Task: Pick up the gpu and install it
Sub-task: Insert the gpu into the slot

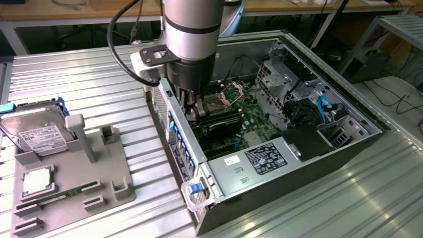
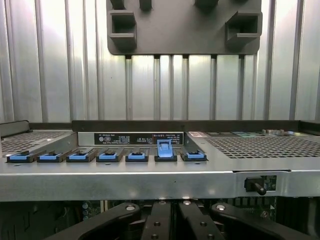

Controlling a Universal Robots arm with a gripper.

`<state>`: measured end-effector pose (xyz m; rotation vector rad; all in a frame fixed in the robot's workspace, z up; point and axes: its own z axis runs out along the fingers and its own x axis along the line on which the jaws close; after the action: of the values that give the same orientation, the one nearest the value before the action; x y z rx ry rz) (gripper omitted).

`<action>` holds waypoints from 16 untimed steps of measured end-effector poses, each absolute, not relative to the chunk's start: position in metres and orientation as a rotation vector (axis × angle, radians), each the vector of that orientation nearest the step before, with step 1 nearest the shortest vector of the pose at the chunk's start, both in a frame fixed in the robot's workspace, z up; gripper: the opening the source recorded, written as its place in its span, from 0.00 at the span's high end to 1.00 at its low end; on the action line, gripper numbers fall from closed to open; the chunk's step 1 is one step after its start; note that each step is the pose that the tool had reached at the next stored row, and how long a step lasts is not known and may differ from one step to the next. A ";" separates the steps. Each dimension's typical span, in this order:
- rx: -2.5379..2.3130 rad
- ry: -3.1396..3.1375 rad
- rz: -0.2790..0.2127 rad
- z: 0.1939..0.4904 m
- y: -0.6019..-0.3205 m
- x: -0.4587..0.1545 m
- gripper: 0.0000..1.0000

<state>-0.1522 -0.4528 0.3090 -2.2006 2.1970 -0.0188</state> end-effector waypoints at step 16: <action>-2.201 2.197 -0.019 0.314 -0.453 -0.113 0.89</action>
<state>-0.1135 -0.4528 0.3140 -2.2011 2.1968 -0.0190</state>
